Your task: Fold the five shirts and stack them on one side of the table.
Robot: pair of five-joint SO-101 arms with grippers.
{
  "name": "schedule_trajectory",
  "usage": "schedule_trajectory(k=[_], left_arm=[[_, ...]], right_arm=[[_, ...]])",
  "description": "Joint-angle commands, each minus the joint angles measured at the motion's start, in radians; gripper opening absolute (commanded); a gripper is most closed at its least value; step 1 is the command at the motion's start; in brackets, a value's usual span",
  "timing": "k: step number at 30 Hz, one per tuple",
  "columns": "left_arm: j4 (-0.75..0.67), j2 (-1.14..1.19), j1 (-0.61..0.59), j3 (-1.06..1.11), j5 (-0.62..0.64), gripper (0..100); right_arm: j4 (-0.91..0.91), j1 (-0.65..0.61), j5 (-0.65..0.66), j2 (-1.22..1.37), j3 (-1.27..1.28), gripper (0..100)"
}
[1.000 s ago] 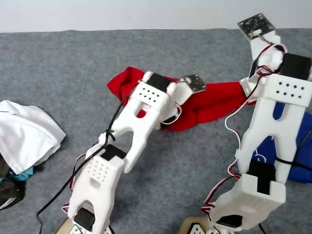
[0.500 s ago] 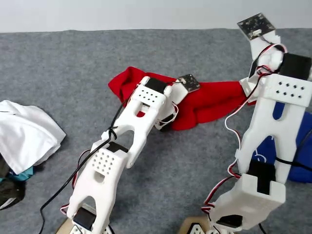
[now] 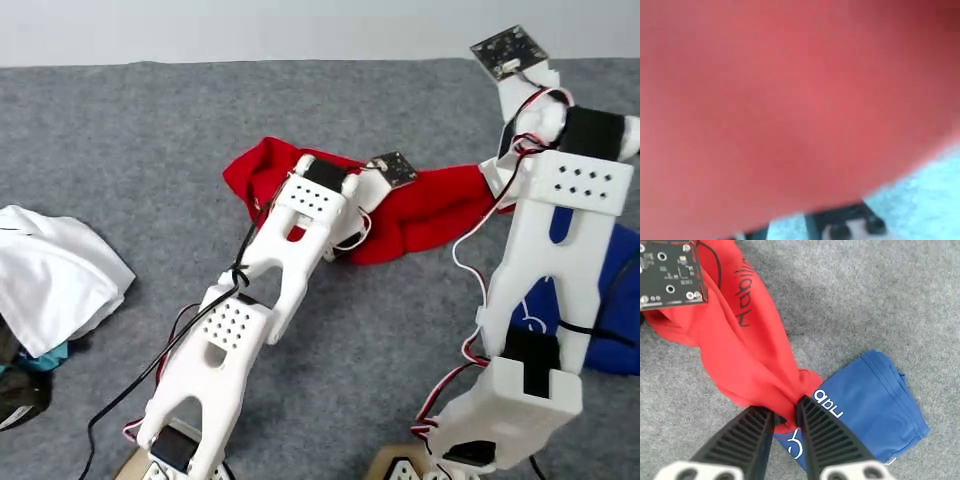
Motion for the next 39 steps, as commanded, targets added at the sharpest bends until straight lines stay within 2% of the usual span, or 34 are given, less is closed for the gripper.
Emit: schedule_trajectory(k=[1, 4, 7, 21, 32, 39], left_arm=[[0.074, -0.005, -0.031, -0.151, -0.002, 0], [0.081, -0.043, -0.071, -0.251, 0.018, 0], [0.08, -0.13, -0.095, -0.255, 0.021, 0], [0.08, -0.589, -0.095, 0.093, 0.021, 0], [0.074, -0.971, -0.233, 0.105, 0.023, 0], [-0.023, -1.142, -0.328, 0.105, 0.023, 0]], right_arm=[[0.036, -0.01, 0.0, -0.012, -0.006, 1.0], [0.036, -0.008, 0.0, -0.012, -0.006, 1.0], [0.036, -0.008, 0.002, -0.013, -0.006, 1.0], [0.036, 0.013, 0.005, -0.025, -0.012, 1.0], [0.018, 0.007, -0.002, -0.263, -0.012, 1.0], [-0.03, -0.007, -0.002, -0.453, -0.012, 1.0]])
